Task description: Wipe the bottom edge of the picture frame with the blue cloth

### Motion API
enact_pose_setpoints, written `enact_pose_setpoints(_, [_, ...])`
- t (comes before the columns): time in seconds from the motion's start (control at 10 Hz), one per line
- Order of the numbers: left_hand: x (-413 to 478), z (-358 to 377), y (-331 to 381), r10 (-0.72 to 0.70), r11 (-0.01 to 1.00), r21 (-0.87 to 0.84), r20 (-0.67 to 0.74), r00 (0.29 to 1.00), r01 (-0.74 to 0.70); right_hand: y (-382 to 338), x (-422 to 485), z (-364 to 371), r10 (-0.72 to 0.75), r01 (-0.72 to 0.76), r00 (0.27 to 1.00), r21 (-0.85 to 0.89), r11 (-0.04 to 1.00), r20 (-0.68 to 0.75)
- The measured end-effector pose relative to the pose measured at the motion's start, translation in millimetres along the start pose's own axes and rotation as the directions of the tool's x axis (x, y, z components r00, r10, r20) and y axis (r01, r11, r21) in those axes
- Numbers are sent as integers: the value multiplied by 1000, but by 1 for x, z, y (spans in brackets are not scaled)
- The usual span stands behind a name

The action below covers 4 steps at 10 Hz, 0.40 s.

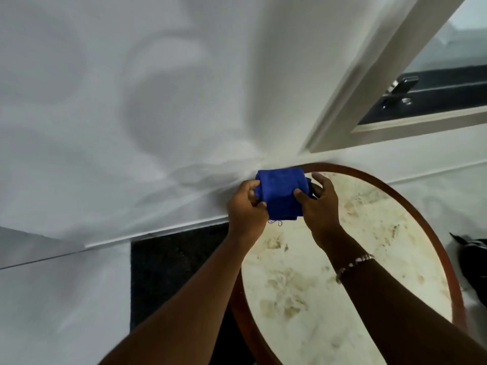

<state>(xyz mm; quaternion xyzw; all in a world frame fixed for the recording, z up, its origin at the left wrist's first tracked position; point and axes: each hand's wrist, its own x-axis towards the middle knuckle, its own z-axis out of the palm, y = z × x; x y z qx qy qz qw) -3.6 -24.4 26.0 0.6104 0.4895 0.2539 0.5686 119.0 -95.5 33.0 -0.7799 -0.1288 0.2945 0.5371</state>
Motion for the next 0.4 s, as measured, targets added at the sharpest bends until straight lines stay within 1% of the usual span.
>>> enact_pose_setpoints(0.1, [11,32,-53,-119,989,98,84,989,110,61,30,-2,61,-60,998,-112,992,6])
enact_pose_setpoints(0.2, [18,40,-75,-177,977,144,149,973,155,85,44,-1,87,-79,996,-199,977,33])
enact_pose_setpoints(0.3, [22,37,-77,-162,966,237,227,960,107,91,52,4,121,-91,990,-324,941,74])
enact_pose_setpoints(0.4, [22,30,-69,-96,965,260,207,974,40,83,48,3,93,-46,992,-432,901,89])
